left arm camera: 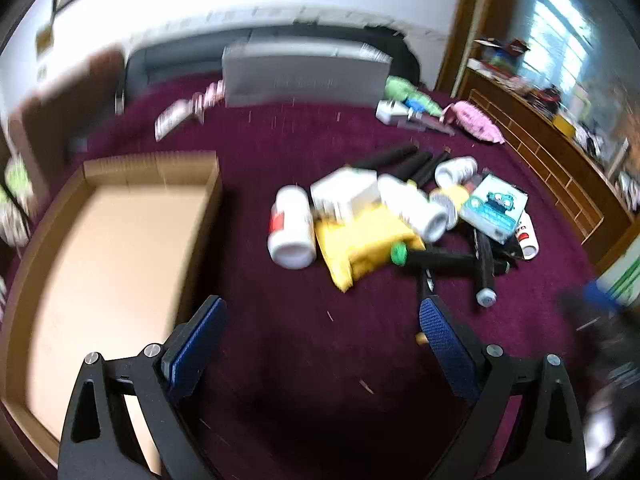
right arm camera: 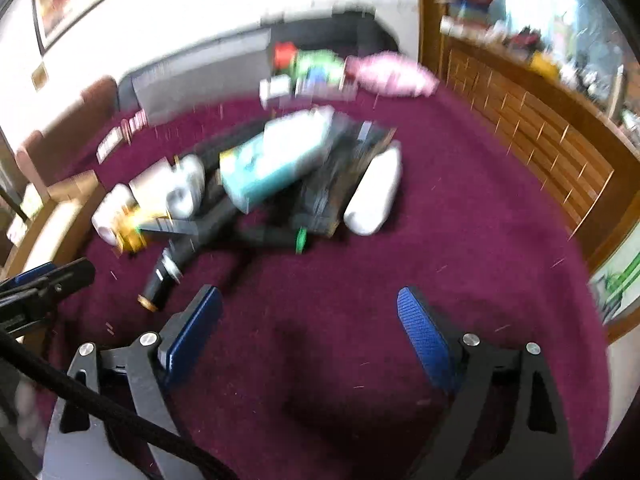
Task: Organize objects
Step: 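Grasp the white pill bottle with red label using the left gripper, then carry the pill bottle toward the cardboard tray while the right gripper grasps the white charger, then lower the pill bottle and charger into the tray and open both grippers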
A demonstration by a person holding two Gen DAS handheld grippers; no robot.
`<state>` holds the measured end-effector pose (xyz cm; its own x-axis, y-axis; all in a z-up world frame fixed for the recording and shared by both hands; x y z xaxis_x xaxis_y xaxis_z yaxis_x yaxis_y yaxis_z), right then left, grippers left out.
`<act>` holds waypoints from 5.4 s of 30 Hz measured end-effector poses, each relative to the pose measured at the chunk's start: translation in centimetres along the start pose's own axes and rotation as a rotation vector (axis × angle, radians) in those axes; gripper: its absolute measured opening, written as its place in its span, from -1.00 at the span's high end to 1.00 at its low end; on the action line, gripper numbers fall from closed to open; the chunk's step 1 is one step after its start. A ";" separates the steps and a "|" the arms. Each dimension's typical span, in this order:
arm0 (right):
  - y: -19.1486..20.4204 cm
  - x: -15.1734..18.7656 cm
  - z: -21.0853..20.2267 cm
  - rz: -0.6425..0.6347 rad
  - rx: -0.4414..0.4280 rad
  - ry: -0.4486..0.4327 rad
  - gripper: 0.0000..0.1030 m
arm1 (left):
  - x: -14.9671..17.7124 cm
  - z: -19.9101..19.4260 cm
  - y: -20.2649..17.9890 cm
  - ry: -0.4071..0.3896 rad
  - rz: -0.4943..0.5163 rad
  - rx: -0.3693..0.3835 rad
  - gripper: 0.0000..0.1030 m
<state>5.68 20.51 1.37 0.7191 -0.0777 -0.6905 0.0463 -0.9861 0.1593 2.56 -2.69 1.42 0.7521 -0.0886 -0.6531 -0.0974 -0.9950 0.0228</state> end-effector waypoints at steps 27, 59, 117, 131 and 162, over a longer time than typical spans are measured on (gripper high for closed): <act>-2.8 -0.2 1.4 0.159 0.008 -0.121 -0.84 | -3.0 8.9 1.6 0.129 -0.035 -0.081 0.43; 15.7 -26.3 -29.4 -0.253 -0.025 -0.387 -0.66 | -16.2 -27.5 14.9 -0.459 -0.067 -0.017 0.42; 16.9 -6.7 15.3 -0.095 -0.022 0.430 -0.27 | 1.0 -3.0 17.7 -0.014 -0.180 0.022 0.43; 23.5 -10.4 8.0 0.022 -0.396 0.342 -0.28 | -4.4 -3.0 20.0 -0.066 -0.160 0.010 0.43; 30.2 -6.6 16.0 0.092 -0.442 0.446 -0.29 | -3.9 8.1 22.7 0.059 -0.327 0.063 0.37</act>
<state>-8.80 -11.07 -0.54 0.9490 0.0027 -0.3151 0.1838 -0.8170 0.5466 -7.84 -24.54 -1.66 0.7864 0.2301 -0.5732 0.1162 -0.9666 -0.2286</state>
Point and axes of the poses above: each gripper's, at about its wrist camera, not at the fingertips, and z roughly the way its jaws point, y to its left, x to its underside, the point moved 6 cm from there along z, roughly the way its jaws point, and after that the axes turned 5 degrees about -x, right-handed, at the moved point
